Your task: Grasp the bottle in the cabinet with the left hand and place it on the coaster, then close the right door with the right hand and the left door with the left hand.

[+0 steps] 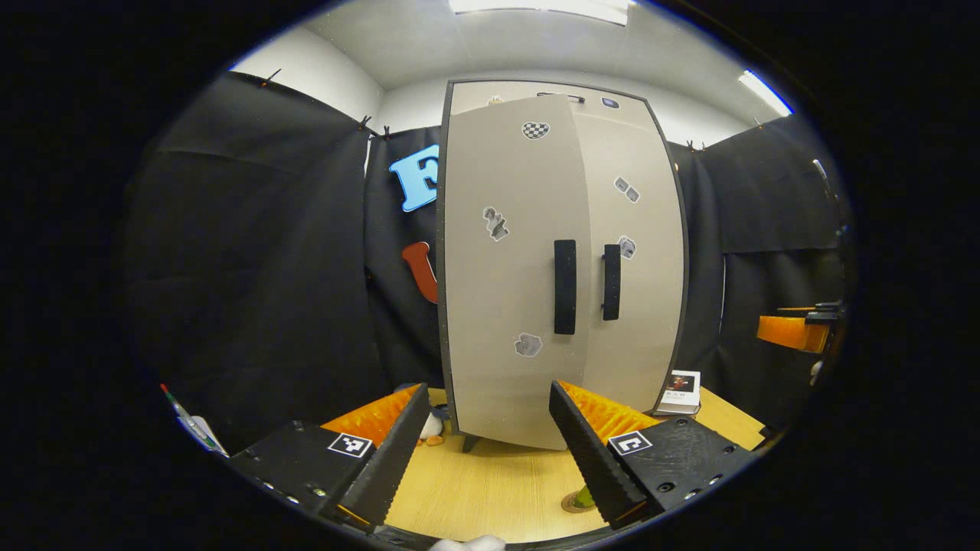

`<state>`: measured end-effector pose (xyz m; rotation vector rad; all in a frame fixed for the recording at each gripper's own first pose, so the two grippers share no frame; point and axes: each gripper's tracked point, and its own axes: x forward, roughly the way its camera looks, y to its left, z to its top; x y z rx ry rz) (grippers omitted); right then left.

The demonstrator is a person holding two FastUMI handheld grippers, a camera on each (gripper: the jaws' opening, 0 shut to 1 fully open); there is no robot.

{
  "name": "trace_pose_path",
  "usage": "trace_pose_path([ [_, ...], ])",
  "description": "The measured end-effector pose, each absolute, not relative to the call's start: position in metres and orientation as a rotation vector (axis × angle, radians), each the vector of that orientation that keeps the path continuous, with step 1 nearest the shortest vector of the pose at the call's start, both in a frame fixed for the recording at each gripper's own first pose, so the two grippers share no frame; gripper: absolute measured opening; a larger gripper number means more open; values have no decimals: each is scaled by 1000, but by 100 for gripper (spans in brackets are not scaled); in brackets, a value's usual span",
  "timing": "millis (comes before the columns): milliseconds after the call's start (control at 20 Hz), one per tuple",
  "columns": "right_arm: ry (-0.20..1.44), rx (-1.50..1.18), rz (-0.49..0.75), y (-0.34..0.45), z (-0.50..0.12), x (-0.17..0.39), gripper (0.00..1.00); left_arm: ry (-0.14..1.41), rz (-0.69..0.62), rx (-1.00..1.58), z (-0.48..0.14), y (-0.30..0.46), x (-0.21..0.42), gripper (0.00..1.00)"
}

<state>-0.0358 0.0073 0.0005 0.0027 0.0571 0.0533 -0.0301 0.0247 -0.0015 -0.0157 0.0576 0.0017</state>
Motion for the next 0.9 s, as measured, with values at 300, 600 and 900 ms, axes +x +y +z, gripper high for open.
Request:
trace_pose_path([
  [300, 60, -22, 67, 23, -6, -36, 81, 44, 7, -1, -1, 33, -33, 96],
  [600, 64, -28, 45, 19, -9, -36, 81, 50, -14, 3, -5, 27, -26, 96],
  [900, 67, -33, 22, 13, -11, -33, 81, 55, -39, 3, -9, 17, -18, 96],
])
